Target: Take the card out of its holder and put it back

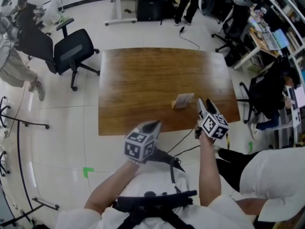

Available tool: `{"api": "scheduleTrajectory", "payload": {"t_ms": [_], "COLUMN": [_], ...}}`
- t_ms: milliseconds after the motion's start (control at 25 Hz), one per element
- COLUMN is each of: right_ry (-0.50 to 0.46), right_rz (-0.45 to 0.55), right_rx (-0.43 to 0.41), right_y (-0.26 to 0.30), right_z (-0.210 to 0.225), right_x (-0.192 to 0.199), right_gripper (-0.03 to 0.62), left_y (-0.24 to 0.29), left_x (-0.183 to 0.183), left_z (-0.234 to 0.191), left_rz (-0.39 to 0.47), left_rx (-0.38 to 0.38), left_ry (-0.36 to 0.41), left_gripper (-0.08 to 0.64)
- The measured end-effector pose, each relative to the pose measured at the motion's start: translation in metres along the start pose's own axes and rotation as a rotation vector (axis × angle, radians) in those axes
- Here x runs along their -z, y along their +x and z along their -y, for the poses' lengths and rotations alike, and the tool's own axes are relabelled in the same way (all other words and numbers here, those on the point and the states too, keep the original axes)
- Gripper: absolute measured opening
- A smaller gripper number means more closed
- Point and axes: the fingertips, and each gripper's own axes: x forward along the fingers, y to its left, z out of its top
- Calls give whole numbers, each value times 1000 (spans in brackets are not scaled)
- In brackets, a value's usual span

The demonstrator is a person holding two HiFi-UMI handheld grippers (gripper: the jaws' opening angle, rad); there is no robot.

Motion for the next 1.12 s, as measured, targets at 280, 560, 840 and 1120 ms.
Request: {"api": "scheduleTrajectory", "payload": {"t_ms": [280, 560, 840, 1120], "right_ry": [0, -38, 39, 16], "right_rz": [-11, -52, -70, -64], "right_rx": [30, 22, -19, -80], "right_y": [-87, -160, -208, -204], "right_z": [-24, -67, -75, -79], "right_x": [34, 71, 100, 100], "right_gripper": [22, -3, -5, -5], "left_y": [-28, -50, -64, -65], "left_x": [2, 12, 39, 35], "left_z": [34, 60, 80, 94], "left_rz": [35, 81, 50, 72], "left_rx": [53, 60, 66, 25], "left_ry": [32, 58, 78, 112], "left_gripper": [-8, -8, -8, -8]}}
